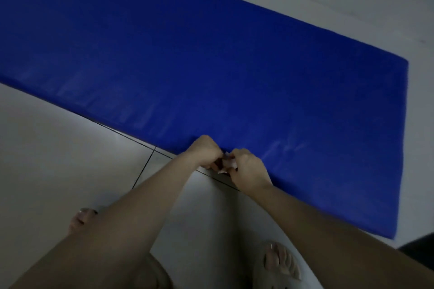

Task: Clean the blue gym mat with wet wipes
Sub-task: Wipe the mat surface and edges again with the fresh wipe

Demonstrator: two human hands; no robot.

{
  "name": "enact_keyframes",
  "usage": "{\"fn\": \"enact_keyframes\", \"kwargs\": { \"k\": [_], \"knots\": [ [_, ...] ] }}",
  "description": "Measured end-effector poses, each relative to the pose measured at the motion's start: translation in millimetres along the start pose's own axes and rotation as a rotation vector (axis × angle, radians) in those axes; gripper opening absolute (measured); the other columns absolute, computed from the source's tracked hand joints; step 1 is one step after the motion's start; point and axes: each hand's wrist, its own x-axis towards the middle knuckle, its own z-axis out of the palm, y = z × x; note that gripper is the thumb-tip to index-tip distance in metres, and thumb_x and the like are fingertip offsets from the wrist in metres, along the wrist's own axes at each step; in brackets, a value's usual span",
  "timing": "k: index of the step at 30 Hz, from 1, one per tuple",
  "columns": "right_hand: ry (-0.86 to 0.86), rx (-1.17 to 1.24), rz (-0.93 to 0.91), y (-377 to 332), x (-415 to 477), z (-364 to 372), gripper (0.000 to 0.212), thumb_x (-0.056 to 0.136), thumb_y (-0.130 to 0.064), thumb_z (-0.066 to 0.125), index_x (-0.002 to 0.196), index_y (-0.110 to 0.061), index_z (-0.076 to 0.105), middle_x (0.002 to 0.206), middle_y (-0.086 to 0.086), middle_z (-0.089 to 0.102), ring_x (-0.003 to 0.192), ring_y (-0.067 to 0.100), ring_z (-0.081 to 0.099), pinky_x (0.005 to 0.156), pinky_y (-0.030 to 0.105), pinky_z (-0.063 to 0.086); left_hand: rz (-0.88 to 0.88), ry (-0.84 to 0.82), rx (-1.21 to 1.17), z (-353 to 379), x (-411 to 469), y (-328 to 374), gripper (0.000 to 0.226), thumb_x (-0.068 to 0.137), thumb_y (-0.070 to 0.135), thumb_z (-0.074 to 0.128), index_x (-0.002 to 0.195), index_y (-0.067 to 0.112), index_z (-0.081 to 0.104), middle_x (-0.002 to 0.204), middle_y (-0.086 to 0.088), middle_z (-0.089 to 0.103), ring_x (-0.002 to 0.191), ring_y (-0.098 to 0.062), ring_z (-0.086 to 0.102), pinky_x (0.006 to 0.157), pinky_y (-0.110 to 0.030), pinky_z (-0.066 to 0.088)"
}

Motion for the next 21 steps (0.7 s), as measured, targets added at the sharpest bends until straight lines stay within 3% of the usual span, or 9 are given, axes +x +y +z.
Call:
{"fn": "enact_keyframes", "kwargs": {
  "k": [3,5,8,10,13,15,18,21],
  "knots": [
    [0.053,0.052,-0.050,-16.1,10.2,5.4,0.015,0.096,-0.024,0.058,0.104,-0.012,0.061,0.104,0.008,0.062,0.086,0.029,0.061,0.070,0.038,0.048,0.129,0.228,0.425,-42.1,6.7,-14.9,0.028,0.085,0.038,0.071,0.072,0.015,0.064,0.070,0.001,0.067,0.068,-0.019,0.064,0.062,-0.033,0.053],
    [0.054,0.060,-0.098,-34.7,18.6,12.2,0.013,0.096,-0.023,0.059,0.102,-0.012,0.058,0.100,0.007,0.062,0.080,0.027,0.059,0.067,0.038,0.046,0.165,0.189,0.541,-62.4,7.7,-17.5,0.029,0.079,0.047,0.077,0.080,0.021,0.063,0.078,0.004,0.066,0.074,-0.016,0.062,0.066,-0.032,0.052],
    [0.069,0.058,-0.091,-54.9,26.1,22.2,0.014,0.096,-0.023,0.058,0.093,-0.015,0.046,0.090,0.003,0.055,0.070,0.024,0.053,0.060,0.034,0.036,0.108,0.100,0.695,-60.2,14.6,-7.0,0.017,0.079,0.031,0.072,0.083,0.020,0.060,0.080,0.002,0.064,0.073,-0.018,0.060,0.059,-0.030,0.047],
    [0.076,0.034,-0.070,-59.1,27.3,24.0,0.014,0.097,-0.024,0.057,0.092,-0.015,0.047,0.091,0.004,0.057,0.073,0.026,0.058,0.060,0.036,0.041,0.044,0.116,0.708,-47.9,18.8,2.9,0.013,0.082,0.024,0.065,0.082,0.016,0.054,0.084,-0.001,0.061,0.076,-0.020,0.059,0.059,-0.031,0.044],
    [0.102,0.036,-0.022,-58.3,24.4,23.6,0.010,0.097,-0.022,0.056,0.097,-0.012,0.056,0.095,0.005,0.061,0.075,0.026,0.060,0.065,0.038,0.049,-0.075,0.098,0.701,-38.9,21.1,10.6,0.025,0.085,0.033,0.066,0.100,0.017,0.053,0.106,-0.003,0.058,0.103,-0.026,0.058,0.085,-0.037,0.053],
    [0.133,0.046,-0.006,-56.5,18.7,26.3,0.010,0.098,-0.021,0.054,0.097,-0.011,0.059,0.096,0.005,0.061,0.074,0.027,0.061,0.063,0.039,0.049,-0.102,0.065,0.705,-38.3,22.0,10.2,0.039,0.080,0.037,0.066,0.111,0.017,0.053,0.117,-0.005,0.057,0.112,-0.029,0.055,0.096,-0.042,0.052],
    [0.222,0.069,0.032,-44.0,9.4,32.3,0.013,0.098,-0.020,0.053,0.097,-0.011,0.061,0.096,0.006,0.061,0.070,0.029,0.059,0.058,0.036,0.043,-0.129,0.064,0.635,-37.4,21.2,10.8,0.060,0.070,0.041,0.064,0.123,0.016,0.052,0.130,-0.009,0.053,0.119,-0.032,0.051,0.099,-0.042,0.048],
    [0.314,0.065,0.116,-25.7,-7.6,39.4,0.015,0.101,-0.024,0.052,0.099,-0.012,0.061,0.098,0.006,0.061,0.071,0.029,0.061,0.056,0.035,0.039,-0.133,0.065,0.587,-33.4,15.6,14.8,0.083,0.056,0.059,0.070,0.127,0.019,0.055,0.134,-0.008,0.054,0.120,-0.032,0.051,0.101,-0.044,0.048]
  ]
}}
